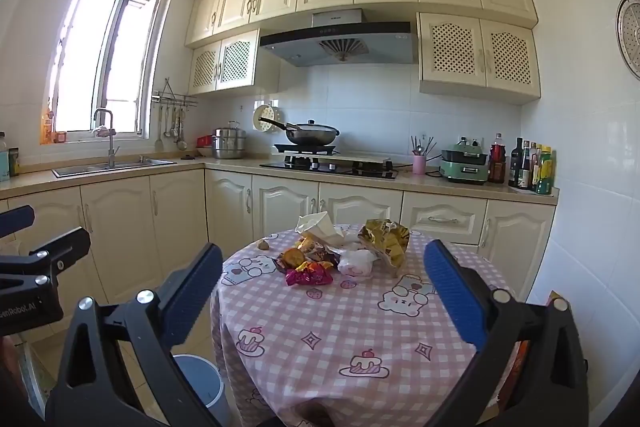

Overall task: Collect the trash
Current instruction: 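Move both tools toward the cluttered table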

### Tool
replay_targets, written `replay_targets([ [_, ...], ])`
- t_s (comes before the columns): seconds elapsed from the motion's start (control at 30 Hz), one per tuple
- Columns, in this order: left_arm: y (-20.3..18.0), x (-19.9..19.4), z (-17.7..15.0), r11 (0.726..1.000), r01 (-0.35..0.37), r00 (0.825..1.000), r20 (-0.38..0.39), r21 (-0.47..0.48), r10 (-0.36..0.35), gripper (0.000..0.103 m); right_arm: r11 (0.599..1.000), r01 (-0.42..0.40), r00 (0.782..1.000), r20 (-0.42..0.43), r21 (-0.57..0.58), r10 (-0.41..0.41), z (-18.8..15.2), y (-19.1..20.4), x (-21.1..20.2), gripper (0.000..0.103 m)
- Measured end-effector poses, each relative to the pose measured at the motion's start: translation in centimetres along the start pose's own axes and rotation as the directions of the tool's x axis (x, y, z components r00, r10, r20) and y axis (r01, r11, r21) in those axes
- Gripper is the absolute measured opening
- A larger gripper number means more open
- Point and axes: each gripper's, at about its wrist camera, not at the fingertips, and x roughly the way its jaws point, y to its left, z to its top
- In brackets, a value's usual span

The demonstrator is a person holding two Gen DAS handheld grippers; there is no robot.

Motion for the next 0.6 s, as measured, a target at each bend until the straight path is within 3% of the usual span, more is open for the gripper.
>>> replay_targets([
  [0.6, 0.90, 0.28, -0.62, 1.000, -0.002, 1.000, 0.004, -0.022, 0.002, 0.096, 1.000, -0.001, 1.000, 0.011, -0.014, 0.002, 0.45, 0.83, -0.44, 0.099],
])
